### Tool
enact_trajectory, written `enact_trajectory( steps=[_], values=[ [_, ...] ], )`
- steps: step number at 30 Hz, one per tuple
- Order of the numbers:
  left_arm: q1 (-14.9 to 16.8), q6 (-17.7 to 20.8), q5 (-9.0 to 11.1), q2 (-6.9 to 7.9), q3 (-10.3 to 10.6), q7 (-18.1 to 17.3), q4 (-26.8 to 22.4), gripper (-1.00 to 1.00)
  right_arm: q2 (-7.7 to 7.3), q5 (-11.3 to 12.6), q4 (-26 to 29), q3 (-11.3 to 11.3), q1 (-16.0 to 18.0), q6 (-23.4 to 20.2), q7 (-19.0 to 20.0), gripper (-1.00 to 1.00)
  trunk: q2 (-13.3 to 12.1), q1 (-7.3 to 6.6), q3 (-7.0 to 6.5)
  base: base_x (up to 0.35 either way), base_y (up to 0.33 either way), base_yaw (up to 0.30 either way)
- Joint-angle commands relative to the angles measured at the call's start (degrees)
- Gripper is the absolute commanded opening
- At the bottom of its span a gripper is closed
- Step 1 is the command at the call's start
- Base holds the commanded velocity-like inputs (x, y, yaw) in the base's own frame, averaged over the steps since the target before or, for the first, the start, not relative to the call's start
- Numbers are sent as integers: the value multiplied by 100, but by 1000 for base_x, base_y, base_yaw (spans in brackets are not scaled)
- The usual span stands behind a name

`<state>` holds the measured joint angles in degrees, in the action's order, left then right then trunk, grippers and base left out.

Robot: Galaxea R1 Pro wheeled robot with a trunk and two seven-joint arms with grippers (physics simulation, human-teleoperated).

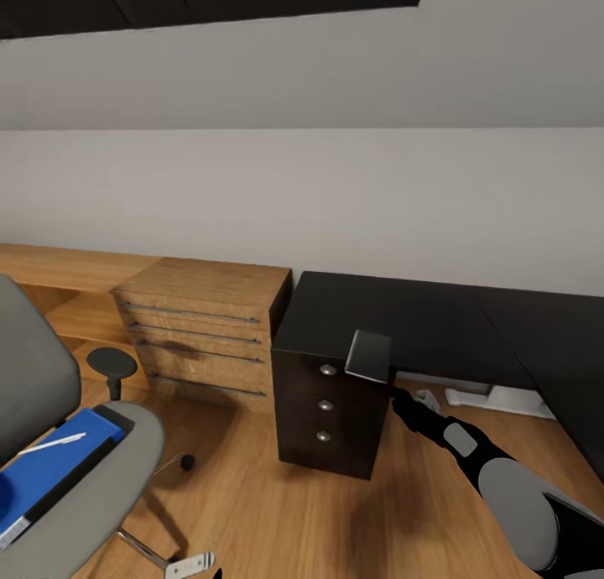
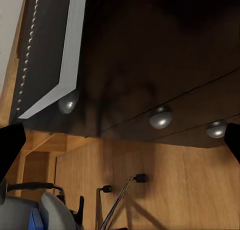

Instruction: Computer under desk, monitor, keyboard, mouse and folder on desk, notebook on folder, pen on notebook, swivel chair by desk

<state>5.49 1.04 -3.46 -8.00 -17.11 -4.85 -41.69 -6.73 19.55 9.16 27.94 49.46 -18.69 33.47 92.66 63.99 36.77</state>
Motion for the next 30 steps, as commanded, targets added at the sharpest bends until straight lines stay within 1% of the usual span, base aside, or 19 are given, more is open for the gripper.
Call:
enact_trajectory(
  steps=[1, 9, 21, 26, 30],
  values=[
    [4, -34, -38, -9, -41, -51, 3, 100, -2, 42, 1, 10, 3, -49, 8, 100, 3, 0, 6, 73, 0, 20],
    [4, -113, -47, -9, -29, -51, 146, 100, -3, 40, -1, 10, 3, -43, 11, 100, 3, 0, 6, 95, 0, 6],
    [4, -121, -42, -9, -29, -51, 183, 100, 17, 25, -18, 10, 3, -24, 7, 100, 3, 0, 6, 9, 0, 0],
    [4, -121, -41, -9, -31, -51, 186, 100, 63, 11, -27, 5, 3, -3, -7, 100, 3, 0, 7, 0, 0, 65],
    [3, -121, -41, -4, -36, -51, 187, 100, 148, -4, -32, 6, 3, 207, -21, 100, 3, 0, 13, 0, 0, 202]
  ],
)
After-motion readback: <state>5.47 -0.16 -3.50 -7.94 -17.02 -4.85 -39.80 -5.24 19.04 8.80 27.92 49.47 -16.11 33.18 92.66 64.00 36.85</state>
